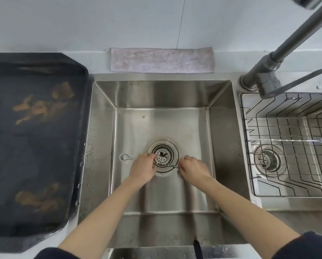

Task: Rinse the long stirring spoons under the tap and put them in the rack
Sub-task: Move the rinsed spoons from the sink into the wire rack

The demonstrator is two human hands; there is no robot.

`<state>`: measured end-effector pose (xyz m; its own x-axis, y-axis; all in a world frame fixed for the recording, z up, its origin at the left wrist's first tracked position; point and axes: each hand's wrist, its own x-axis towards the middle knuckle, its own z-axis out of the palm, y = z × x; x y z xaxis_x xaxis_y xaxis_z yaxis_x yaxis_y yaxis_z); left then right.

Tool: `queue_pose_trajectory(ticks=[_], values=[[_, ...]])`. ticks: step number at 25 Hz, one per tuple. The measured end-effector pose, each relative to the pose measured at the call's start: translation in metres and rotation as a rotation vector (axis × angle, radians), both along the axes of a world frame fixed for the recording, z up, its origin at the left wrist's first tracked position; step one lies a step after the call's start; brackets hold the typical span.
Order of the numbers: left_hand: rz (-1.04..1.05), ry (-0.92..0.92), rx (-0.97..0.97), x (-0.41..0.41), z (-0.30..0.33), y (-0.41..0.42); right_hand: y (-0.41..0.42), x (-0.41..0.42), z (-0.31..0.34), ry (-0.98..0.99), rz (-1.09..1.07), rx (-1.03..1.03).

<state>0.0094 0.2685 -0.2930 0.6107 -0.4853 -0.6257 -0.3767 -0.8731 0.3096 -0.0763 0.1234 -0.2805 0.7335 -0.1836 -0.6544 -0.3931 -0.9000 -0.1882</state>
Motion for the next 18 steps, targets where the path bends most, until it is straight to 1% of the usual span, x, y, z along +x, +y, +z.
queue_pose_trajectory(ticks=[2,5,10,18], values=[[-0.028,0.004,0.002,0.0,-0.007,-0.003,0.001,0.003,-0.007,0.0,-0.007,0.009],[-0.071,-0.007,0.058,0.0,-0.015,-0.005,0.003,0.006,-0.017,-0.008,-0.037,0.04],[-0.201,-0.101,0.118,0.003,-0.024,-0.008,0.003,0.01,-0.028,-0.036,-0.097,0.072],[-0.155,-0.092,0.042,0.011,-0.021,-0.009,0.002,0.008,-0.026,-0.047,-0.111,0.082]])
